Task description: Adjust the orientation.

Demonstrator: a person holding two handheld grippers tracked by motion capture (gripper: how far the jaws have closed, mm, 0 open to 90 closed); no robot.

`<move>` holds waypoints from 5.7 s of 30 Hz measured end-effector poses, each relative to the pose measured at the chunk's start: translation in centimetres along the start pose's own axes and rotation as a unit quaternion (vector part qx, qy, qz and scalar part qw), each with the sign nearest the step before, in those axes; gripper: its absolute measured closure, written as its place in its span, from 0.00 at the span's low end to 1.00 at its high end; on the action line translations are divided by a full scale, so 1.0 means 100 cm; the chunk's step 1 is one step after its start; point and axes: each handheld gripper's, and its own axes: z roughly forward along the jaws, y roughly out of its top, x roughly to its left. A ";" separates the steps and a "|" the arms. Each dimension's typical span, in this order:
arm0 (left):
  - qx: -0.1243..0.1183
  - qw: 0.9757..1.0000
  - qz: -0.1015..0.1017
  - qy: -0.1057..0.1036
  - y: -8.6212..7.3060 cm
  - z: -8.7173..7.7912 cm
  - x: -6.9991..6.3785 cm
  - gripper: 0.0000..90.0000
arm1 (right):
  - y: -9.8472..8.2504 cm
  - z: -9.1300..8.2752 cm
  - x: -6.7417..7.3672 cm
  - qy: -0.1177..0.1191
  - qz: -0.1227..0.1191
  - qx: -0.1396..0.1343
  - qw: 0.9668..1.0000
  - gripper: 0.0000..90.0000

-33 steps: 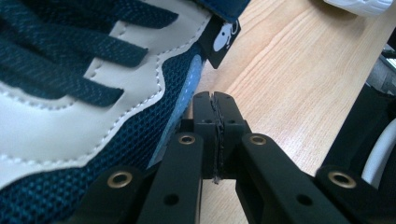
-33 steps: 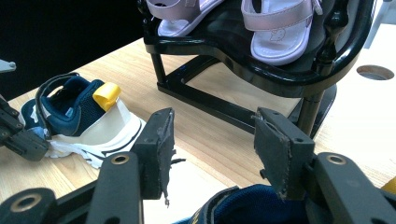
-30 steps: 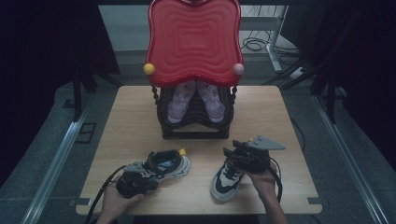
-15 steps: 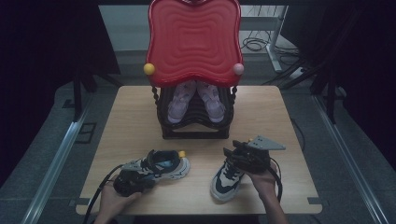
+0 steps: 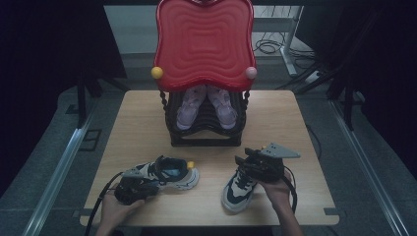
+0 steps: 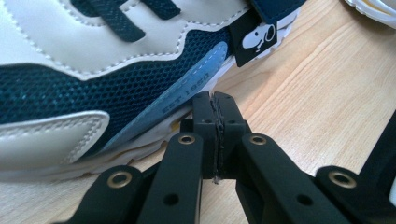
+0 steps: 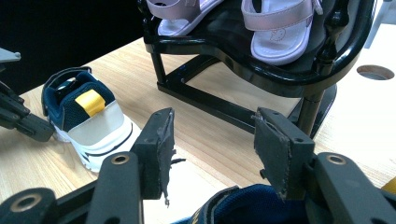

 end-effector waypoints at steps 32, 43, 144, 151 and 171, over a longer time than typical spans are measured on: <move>-0.024 0.998 -0.034 0.038 0.002 -0.012 0.031 0.99 | 0.000 0.001 0.000 0.006 0.005 -0.003 1.000 0.54; -0.028 0.998 -0.049 0.038 0.010 -0.010 0.042 0.99 | 0.000 0.001 0.001 0.007 0.004 -0.002 1.000 0.54; -0.149 0.988 -0.029 0.036 0.022 -0.082 0.019 0.50 | 0.020 0.133 0.091 0.144 -0.093 0.135 0.976 1.00; -0.145 0.988 -0.028 0.035 0.022 -0.080 0.020 0.50 | 0.018 0.137 0.090 0.137 -0.094 0.142 0.976 1.00; -0.146 0.988 -0.033 0.040 0.020 -0.082 0.022 0.50 | 0.014 0.143 0.113 0.179 -0.103 0.148 0.967 1.00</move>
